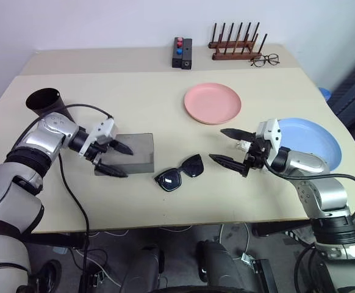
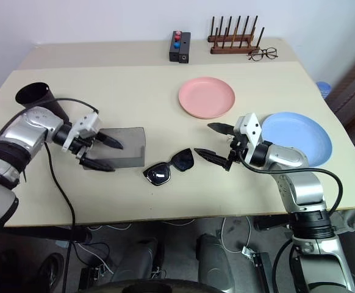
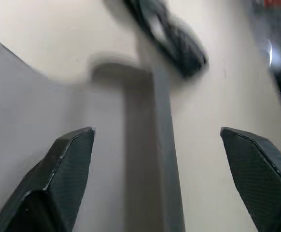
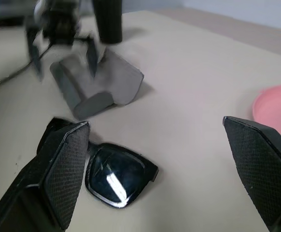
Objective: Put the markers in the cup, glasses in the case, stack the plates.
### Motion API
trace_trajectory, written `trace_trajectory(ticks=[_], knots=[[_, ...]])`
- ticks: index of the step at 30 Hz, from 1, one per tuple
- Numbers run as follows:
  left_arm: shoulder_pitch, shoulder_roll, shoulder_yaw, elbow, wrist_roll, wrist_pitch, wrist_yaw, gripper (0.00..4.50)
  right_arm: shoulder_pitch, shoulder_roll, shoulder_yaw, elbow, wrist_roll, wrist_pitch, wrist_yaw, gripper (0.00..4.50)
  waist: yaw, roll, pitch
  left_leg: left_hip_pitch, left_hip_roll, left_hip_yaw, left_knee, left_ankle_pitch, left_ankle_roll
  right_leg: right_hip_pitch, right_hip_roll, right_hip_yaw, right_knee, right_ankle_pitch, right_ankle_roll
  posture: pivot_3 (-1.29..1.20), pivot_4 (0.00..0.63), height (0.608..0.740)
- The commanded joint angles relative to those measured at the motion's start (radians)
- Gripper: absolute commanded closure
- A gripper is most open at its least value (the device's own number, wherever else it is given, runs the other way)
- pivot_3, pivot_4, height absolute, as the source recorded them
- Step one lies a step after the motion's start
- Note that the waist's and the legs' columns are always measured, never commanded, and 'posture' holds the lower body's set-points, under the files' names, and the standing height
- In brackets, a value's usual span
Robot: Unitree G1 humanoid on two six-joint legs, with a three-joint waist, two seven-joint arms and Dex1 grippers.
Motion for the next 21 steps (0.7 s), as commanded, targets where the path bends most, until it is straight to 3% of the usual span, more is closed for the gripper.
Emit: trace_trajectory(ticks=[1,7,12,21], knots=[[-0.021,0.016,0.141,-0.072,-0.077,0.118,-0.003,0.08,-0.059,-0.033,0.064,-0.101,-0.044,0.018,0.017,0.0,-0.001,0.0,0.0,0.0,0.0,0.0,0.0,0.0,0.0,0.0,0.0,0.0,0.0,0.0,0.0,0.0,0.15,0.74],[0.179,0.072,0.448,-0.296,-0.105,0.24,0.021,0.08,-0.191,-0.028,0.281,-0.135,-0.258,-0.072,0.039,0.0,-0.022,0.001,0.0,0.0,0.001,0.0,-0.001,0.0,0.0,-0.001,0.0,0.0,0.001,-0.001,0.001,0.0,0.15,0.74],[0.472,0.138,0.688,-0.554,-0.143,0.311,0.124,0.08,-0.33,-0.003,0.476,0.095,-0.529,-0.288,0.047,0.0,-0.033,0.001,0.0,0.0,0.0,0.001,-0.001,0.0,-0.001,-0.004,0.0,0.003,0.002,-0.001,0.001,0.0,0.15,0.74],[0.847,0.101,1.023,-0.822,-0.112,0.272,0.249,0.08,-0.406,0.058,0.531,0.27,-0.623,-0.425,0.095,0.0,-0.012,0.001,0.0,-0.005,0.0,0.0,-0.001,0.003,-0.006,-0.007,-0.002,0.002,0.0,0.0,0.0,0.0,0.15,0.74]])
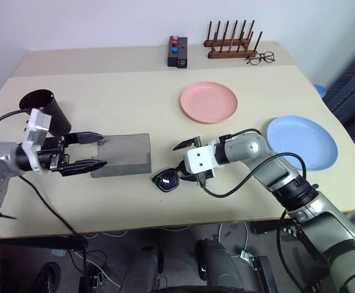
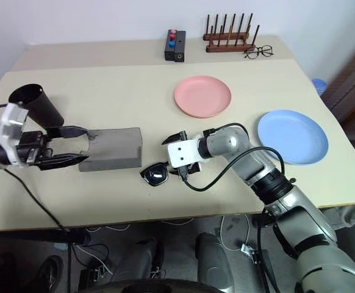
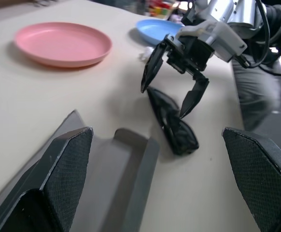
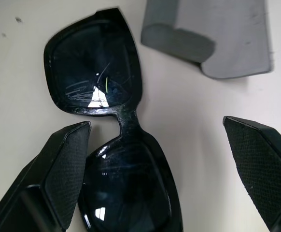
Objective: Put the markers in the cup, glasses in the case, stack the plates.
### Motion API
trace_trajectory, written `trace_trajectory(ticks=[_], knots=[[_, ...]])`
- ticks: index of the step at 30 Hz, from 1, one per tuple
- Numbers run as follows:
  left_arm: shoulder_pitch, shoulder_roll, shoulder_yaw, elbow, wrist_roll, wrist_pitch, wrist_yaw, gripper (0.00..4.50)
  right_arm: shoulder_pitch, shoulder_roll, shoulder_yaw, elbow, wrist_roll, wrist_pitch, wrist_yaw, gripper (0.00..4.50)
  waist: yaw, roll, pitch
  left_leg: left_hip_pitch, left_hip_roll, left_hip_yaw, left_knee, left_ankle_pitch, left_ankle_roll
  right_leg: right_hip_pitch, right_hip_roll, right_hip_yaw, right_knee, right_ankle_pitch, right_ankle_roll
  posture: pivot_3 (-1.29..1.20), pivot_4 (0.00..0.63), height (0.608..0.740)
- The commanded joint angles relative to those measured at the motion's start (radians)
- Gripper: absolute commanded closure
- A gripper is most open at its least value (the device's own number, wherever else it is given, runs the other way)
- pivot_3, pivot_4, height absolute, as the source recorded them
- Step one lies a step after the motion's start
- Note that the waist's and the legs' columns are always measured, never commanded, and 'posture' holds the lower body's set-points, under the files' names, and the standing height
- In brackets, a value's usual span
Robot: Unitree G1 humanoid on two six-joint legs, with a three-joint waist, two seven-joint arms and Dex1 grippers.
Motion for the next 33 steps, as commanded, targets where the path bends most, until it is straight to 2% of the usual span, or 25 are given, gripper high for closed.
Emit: trace_trajectory(ticks=[1,6,10,13,15,17,18,31,33], knots=[[0.078,-0.024,0.102,-0.109,0.012,-0.031,0.043,0.08,-0.03,0.001,-0.007,0.007,-0.017,-0.04,0.029,0.0,0.002,0.0,0.0,0.0,0.0,0.0,0.0,0.0,0.0,0.0,0.0,0.0,0.0,0.0,0.0,0.0,0.15,0.74],[0.14,-0.058,0.159,-0.148,0.023,-0.033,0.071,0.08,-0.049,0.011,-0.001,0.066,-0.087,-0.092,0.001,0.0,0.011,0.0,0.0,0.0,0.0,0.0,0.0,-0.001,0.002,0.0,0.0,0.0,0.0,0.0,-0.001,0.0,0.15,0.74],[0.147,-0.077,0.167,-0.167,0.031,-0.031,0.08,0.08,-0.048,0.033,-0.018,0.053,-0.068,-0.095,0.012,0.0,0.013,0.0,0.0,0.0,0.0,-0.001,0.0,-0.001,0.002,0.0,0.0,-0.001,0.0,0.001,-0.001,0.0,0.15,0.74],[0.148,-0.085,0.167,-0.156,0.045,-0.038,0.071,0.0,-0.048,0.047,-0.024,0.037,-0.064,-0.069,0.016,0.77,0.012,0.0,0.0,0.0,0.0,-0.001,0.0,-0.001,0.001,0.0,0.001,-0.001,0.0,0.001,-0.001,0.0,0.15,0.74],[0.145,-0.089,0.167,-0.147,0.054,-0.041,0.065,0.0,-0.044,0.049,-0.025,0.039,-0.072,-0.072,0.012,1.69,0.012,0.0,0.0,0.0,0.0,0.0,0.0,-0.001,0.001,0.0,0.001,-0.001,0.0,0.001,-0.001,0.0,0.15,0.74],[0.14,-0.091,0.168,-0.142,0.057,-0.036,0.06,0.0,-0.029,0.046,-0.025,0.031,-0.067,-0.068,0.016,2.81,0.012,0.0,0.0,0.0,0.0,0.0,0.0,-0.001,0.001,0.0,0.001,-0.001,0.0,0.001,-0.001,0.0,0.15,0.74],[0.136,-0.092,0.169,-0.138,0.058,-0.034,0.058,0.0,-0.021,0.043,-0.025,0.027,-0.067,-0.07,0.015,3.2,0.012,0.0,0.0,0.0,0.0,0.0,-0.001,-0.001,0.001,0.0,0.001,-0.001,0.0,0.001,-0.001,0.0,0.15,0.74],[0.129,-0.103,0.177,-0.104,0.084,-0.053,0.038,0.0,0.002,0.037,-0.036,0.008,-0.057,-0.057,0.03,3.2,0.012,0.0,0.0,0.0,0.0,0.0,-0.001,-0.001,0.002,0.0,0.001,-0.001,0.0,0.001,-0.001,0.0,0.15,0.74],[0.128,-0.106,0.179,-0.101,0.088,-0.057,0.037,0.0,-0.001,0.042,-0.035,0.007,-0.062,-0.055,0.024,3.75,0.012,0.0,0.0,0.0,0.0,0.0,-0.001,-0.001,0.002,0.0,0.0,-0.001,0.0,0.001,-0.001,0.0,0.15,0.74]])
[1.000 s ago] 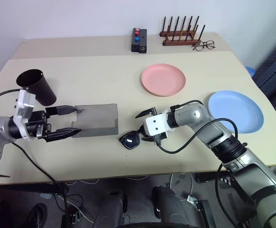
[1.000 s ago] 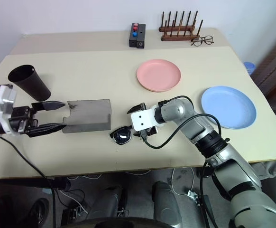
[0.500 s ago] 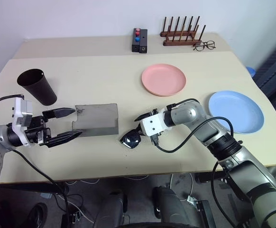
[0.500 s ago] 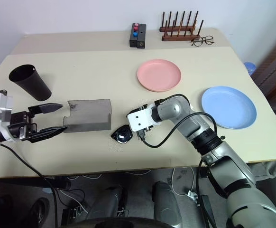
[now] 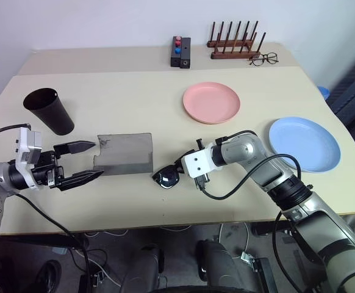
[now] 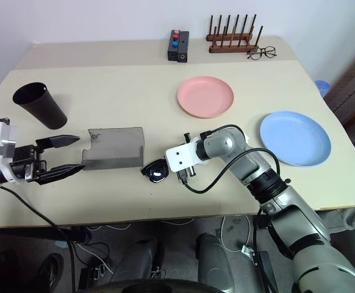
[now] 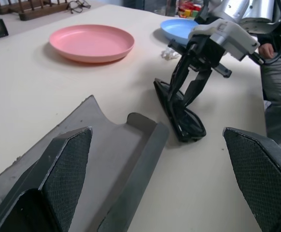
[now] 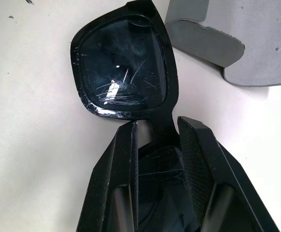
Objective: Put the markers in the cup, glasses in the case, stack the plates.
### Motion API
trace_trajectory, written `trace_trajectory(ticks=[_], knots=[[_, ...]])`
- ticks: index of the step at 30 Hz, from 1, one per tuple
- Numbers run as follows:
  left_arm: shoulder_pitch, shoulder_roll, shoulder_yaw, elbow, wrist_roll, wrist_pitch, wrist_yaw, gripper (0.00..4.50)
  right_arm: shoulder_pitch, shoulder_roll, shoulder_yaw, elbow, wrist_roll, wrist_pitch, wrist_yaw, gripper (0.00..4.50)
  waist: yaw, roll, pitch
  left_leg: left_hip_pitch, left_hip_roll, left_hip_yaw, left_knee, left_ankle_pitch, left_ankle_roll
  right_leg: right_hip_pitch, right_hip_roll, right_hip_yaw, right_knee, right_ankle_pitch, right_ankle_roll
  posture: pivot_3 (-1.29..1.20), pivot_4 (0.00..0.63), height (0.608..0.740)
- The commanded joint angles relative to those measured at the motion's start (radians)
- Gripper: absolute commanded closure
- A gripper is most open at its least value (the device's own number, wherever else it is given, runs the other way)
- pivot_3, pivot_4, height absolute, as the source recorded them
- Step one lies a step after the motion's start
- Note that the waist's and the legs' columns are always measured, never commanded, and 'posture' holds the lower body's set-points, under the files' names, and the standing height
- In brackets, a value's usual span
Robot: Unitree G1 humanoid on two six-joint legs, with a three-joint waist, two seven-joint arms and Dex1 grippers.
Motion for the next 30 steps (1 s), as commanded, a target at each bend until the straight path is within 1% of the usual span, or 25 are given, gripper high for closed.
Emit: trace_trajectory(ticks=[1,2,6,10,13,15,18,21,24,26,28,30], knots=[[-0.011,-0.004,0.034,-0.003,0.003,-0.025,-0.007,0.0,-0.009,0.005,-0.022,-0.024,-0.005,-0.006,-0.009,4.0,0.0,0.0,0.0,0.0,0.0,0.0,0.0,0.0,0.0,0.0,0.0,0.0,0.0,0.0,0.0,0.0,0.15,0.74],[-0.012,-0.005,0.035,0.0,0.004,-0.029,-0.007,0.0,-0.011,0.007,-0.022,-0.019,-0.009,-0.008,-0.012,4.47,0.0,0.0,0.0,0.0,0.0,0.0,0.0,0.0,0.0,0.0,0.0,0.0,0.0,0.0,0.0,0.0,0.15,0.74],[-0.015,-0.005,0.038,0.01,0.008,-0.036,-0.009,0.0,-0.013,0.0,-0.029,-0.012,-0.016,-0.011,-0.011,4.49,-0.001,0.0,0.0,0.001,0.0,0.0,0.0,0.0,0.001,0.0,0.0,0.0,0.0,0.0,0.0,0.0,0.15,0.74],[-0.013,0.0,0.052,0.028,0.006,-0.033,-0.014,0.0,0.002,-0.047,-0.05,-0.055,0.001,0.004,0.03,4.49,0.0,0.0,0.0,0.001,0.0,0.0,0.0,0.0,0.001,0.0,0.0,0.0,0.0,0.0,0.0,0.0,0.15,0.74],[-0.015,0.0,0.075,0.054,0.004,-0.04,-0.01,0.0,-0.002,-0.077,-0.105,-0.111,0.07,0.059,0.063,4.49,0.005,0.0,0.0,0.0,0.0,0.0,0.0,0.0,0.001,0.001,0.0,0.0,0.0,0.0,0.0,0.0,0.15,0.74],[-0.023,0.0,0.09,0.08,0.008,-0.044,-0.004,0.0,-0.022,-0.06,-0.164,-0.171,0.163,0.17,0.08,4.49,0.004,0.0,0.0,0.0,0.0,0.0,0.0,-0.001,0.001,0.001,0.0,-0.001,-0.001,0.0,0.0,0.0,0.15,0.74],[-0.036,-0.001,0.107,0.125,0.024,-0.074,0.002,0.0,-0.062,-0.018,-0.244,-0.243,0.3,0.32,0.086,4.49,-0.001,0.0,0.0,0.0,0.001,-0.001,0.0,-0.001,0.001,0.001,-0.001,-0.001,-0.001,0.0,0.0,0.0,0.15,0.74],[-0.048,0.01,0.129,0.185,0.045,-0.111,0.001,0.0,-0.117,0.072,-0.321,-0.267,0.415,0.483,0.01,4.49,-0.005,0.0,0.0,0.0,0.001,-0.001,-0.001,-0.001,0.001,-0.001,-0.001,0.0,0.0,0.0,-0.001,0.0,0.15,0.74],[-0.045,0.03,0.158,0.212,0.048,-0.116,-0.001,0.0,-0.166,0.181,-0.323,-0.251,0.414,0.535,-0.106,4.49,-0.004,0.001,0.0,0.0,0.001,-0.001,-0.002,-0.001,0.001,-0.001,-0.001,0.0,0.0,0.001,-0.001,0.0,0.15,0.74],[-0.034,0.038,0.173,0.213,0.044,-0.112,-0.009,0.0,-0.19,0.234,-0.311,-0.231,0.389,0.526,-0.171,4.49,-0.002,0.001,0.0,0.0,0.001,-0.001,-0.002,0.0,0.0,-0.002,-0.001,0.0,0.0,0.001,-0.001,0.0,0.15,0.74],[-0.007,0.058,0.197,0.207,0.019,-0.067,-0.031,0.0,-0.22,0.292,-0.303,-0.197,0.379,0.536,-0.229,4.49,-0.002,0.001,0.0,-0.001,0.001,-0.001,-0.002,0.0,0.0,-0.002,-0.002,0.0,0.0,0.001,-0.001,0.0,0.15,0.74],[0.026,0.076,0.23,0.197,-0.005,-0.023,-0.046,0.0,-0.248,0.363,-0.285,-0.162,0.37,0.585,-0.297,4.49,-0.003,0.001,0.0,-0.001,0.001,0.0,-0.002,0.0,-0.001,-0.002,-0.002,0.0,0.0,0.001,-0.001,0.0,0.15,0.74]])
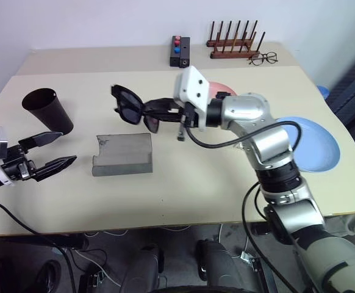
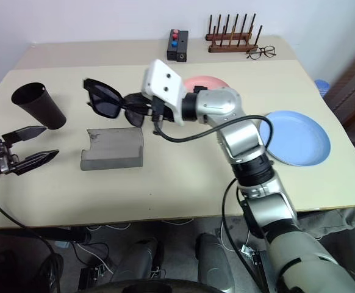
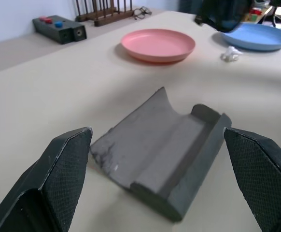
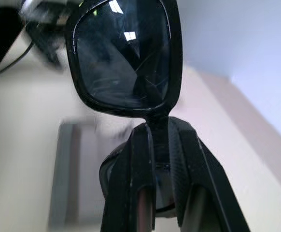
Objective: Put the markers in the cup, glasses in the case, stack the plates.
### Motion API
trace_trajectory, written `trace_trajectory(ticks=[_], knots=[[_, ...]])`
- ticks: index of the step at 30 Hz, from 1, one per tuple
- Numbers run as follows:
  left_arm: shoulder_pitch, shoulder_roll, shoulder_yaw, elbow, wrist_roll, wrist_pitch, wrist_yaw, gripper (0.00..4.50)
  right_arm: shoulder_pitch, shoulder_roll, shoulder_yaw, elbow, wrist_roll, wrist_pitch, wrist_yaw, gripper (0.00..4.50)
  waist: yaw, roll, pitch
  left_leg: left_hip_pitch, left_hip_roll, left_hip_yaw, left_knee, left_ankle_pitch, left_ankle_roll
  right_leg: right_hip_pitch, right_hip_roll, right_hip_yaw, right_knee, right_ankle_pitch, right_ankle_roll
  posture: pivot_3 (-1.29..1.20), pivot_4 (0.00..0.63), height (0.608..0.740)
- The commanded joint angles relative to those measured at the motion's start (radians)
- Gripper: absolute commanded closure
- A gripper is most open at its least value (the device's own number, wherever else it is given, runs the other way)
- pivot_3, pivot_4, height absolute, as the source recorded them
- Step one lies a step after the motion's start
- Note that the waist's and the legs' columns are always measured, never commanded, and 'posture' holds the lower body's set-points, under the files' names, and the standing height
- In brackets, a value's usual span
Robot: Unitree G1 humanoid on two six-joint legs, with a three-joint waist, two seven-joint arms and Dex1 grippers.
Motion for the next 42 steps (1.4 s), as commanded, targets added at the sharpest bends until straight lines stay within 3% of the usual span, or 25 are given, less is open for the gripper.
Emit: trace_trajectory(ticks=[1,12,18,24,34,42], knots=[[0.043,0.044,0.09,-0.032,-0.047,0.055,-0.026,0.0,-0.059,0.085,0.031,0.033,-0.027,0.058,-0.11,4.49,-0.001,0.0,0.0,0.0,0.0,0.0,0.0,0.0,0.0,0.0,0.0,0.0,0.0,0.0,0.0,0.0,0.15,0.74],[0.107,-0.007,0.13,-0.154,-0.06,0.088,0.035,0.0,-0.085,0.234,0.129,0.257,-0.113,0.1,-0.249,4.49,-0.003,0.0,0.0,0.0,0.0,0.0,-0.001,0.0,-0.001,-0.001,0.0,0.0,0.0,0.0,0.0,0.0,0.15,0.74],[0.104,-0.014,0.124,-0.173,-0.058,0.094,0.051,0.0,-0.056,0.21,0.227,0.298,-0.202,0.074,-0.236,4.49,-0.024,0.0,0.0,0.0,0.0,-0.001,-0.002,0.002,-0.003,-0.001,0.0,0.0,0.0,0.0,0.0,0.0,0.15,0.74],[0.089,-0.02,0.107,-0.179,-0.051,0.088,0.065,0.0,-0.066,0.173,0.296,0.275,-0.269,0.167,-0.203,4.49,-0.027,0.0,0.0,0.0,0.0,-0.001,-0.003,0.002,-0.003,-0.002,0.001,0.0,0.0,0.0,0.0,0.0,0.15,0.74],[0.061,-0.023,0.085,-0.179,-0.037,0.08,0.075,0.0,-0.045,0.176,0.307,0.266,-0.273,0.197,-0.162,4.49,-0.026,0.0,0.0,0.0,0.0,-0.001,-0.003,0.001,-0.002,-0.001,0.001,0.0,0.0,0.0,0.0,0.0,0.15,0.74],[0.051,-0.025,0.077,-0.177,-0.03,0.075,0.079,0.0,-0.026,0.07,0.396,0.15,-0.317,0.133,-0.046,4.49,-0.025,0.0,0.0,0.0,0.0,-0.001,-0.003,0.0,-0.001,-0.001,0.001,0.0,0.0,0.0,0.0,0.0,0.15,0.74]])
